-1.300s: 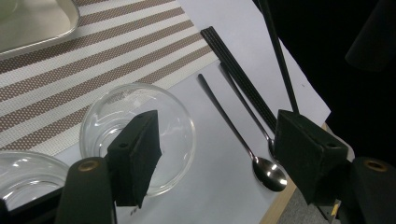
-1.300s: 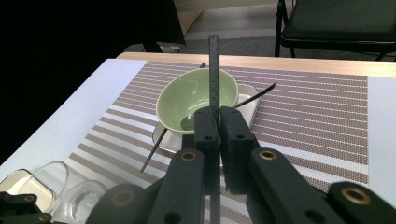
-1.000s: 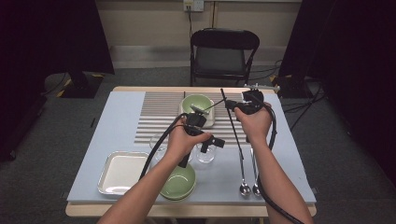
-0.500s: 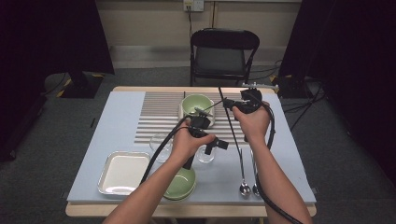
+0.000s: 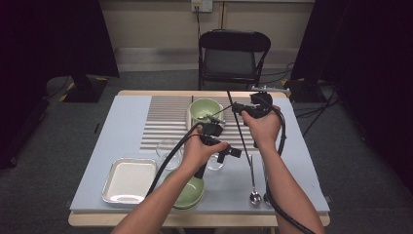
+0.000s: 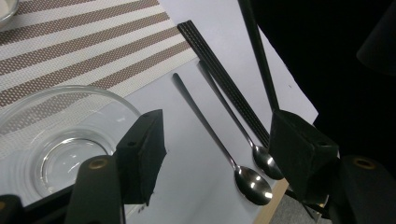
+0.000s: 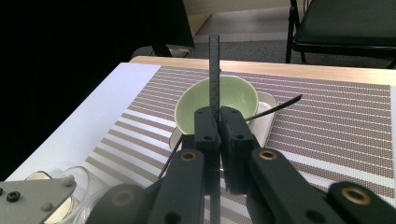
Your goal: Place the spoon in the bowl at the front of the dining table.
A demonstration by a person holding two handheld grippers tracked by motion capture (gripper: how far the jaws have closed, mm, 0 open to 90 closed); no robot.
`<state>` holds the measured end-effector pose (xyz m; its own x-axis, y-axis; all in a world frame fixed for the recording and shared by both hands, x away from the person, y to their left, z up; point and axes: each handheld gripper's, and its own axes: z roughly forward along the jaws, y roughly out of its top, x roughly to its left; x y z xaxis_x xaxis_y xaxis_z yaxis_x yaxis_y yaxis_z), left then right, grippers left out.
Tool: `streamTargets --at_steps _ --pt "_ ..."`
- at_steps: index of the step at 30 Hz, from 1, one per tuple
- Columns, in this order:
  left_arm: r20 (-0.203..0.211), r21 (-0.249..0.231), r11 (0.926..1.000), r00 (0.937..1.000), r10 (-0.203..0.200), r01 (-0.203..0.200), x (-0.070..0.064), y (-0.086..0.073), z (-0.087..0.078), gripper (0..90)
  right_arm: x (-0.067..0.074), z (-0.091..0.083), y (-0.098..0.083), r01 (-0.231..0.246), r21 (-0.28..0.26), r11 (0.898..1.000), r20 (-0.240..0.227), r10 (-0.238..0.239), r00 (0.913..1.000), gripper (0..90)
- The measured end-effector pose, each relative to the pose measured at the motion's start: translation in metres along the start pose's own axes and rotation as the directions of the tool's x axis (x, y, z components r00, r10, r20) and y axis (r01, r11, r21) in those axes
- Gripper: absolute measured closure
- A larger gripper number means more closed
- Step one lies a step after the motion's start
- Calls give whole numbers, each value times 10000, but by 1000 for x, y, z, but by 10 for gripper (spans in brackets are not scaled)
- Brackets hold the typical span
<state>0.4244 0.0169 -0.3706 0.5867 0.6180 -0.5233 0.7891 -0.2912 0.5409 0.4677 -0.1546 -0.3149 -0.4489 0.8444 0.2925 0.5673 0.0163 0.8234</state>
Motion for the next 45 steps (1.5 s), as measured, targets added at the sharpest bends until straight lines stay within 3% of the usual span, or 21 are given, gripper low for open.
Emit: streamTargets --at_steps 15,32,38,43,44,45 --pt "599 -152 9999 9982 -44 53 -4 -2 2 464 5 4 1 -4 -12 10000 -60 4 10000 865" --pt "730 -159 9999 9973 66 -55 -5 -3 5 548 6 5 1 -51 -42 10000 -62 51 10000 864" --pt "798 -103 9998 9967 -167 176 -6 -4 7 565 6 6 1 -99 -30 9999 -70 98 9999 864" --pt "768 -81 9999 9970 -84 90 -6 -4 10 574 6 7 0 -157 -22 9999 -84 156 9998 864" --pt "879 4 9994 9955 -341 342 -7 -4 10 581 6 7 0 -177 -18 9998 -75 177 9998 864" --pt "824 -70 9997 9963 -223 230 -6 -4 11 587 6 8 0 -171 -19 9999 -82 171 9998 864"
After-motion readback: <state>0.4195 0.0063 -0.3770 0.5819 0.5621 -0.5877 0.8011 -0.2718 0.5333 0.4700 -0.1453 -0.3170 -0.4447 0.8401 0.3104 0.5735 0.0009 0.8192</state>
